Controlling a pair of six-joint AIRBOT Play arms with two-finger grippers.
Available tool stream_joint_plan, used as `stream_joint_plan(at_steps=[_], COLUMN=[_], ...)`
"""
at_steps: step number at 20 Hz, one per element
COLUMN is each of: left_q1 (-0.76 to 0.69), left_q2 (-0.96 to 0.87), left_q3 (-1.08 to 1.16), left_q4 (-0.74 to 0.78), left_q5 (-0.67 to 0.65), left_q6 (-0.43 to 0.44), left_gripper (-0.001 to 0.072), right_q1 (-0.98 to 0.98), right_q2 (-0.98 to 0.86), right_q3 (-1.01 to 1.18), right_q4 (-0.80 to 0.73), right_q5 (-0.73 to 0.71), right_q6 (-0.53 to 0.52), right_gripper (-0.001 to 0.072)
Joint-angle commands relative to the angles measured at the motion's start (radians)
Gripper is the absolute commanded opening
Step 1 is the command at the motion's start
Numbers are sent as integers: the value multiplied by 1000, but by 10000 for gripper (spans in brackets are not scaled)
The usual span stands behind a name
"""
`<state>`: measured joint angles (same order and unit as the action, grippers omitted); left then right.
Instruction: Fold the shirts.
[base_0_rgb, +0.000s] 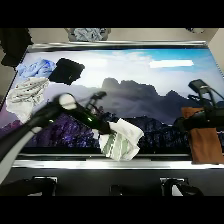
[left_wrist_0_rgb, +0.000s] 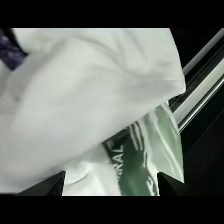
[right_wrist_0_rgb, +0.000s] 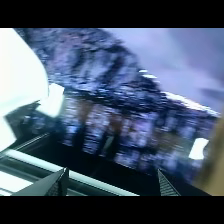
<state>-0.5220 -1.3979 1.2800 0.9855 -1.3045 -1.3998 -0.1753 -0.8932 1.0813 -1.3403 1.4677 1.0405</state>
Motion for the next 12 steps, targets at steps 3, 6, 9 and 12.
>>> stream_joint_plan(at_steps=[3, 6, 9, 12], left_q1=[200, 233, 233, 233], left_q2=[162, 164, 132, 86], left_q3=[-46, -231, -390, -413], left_q4=[201, 193, 74, -26], left_q5=[-113, -34, 165, 286], left_q6=[-14, -24, -43, -1], left_gripper=[667, 669, 671, 671], right_q1=[0, 0, 0, 0], right_q2=[-121, -159, -196, -211], right_q3=[-96, -187, -245, -276], right_q4=[256, 292, 301, 301], right_q5=[-39, -87, -98, -121], right_q6=[-91, -91, -92, -92], right_gripper=[675, 692, 703, 703])
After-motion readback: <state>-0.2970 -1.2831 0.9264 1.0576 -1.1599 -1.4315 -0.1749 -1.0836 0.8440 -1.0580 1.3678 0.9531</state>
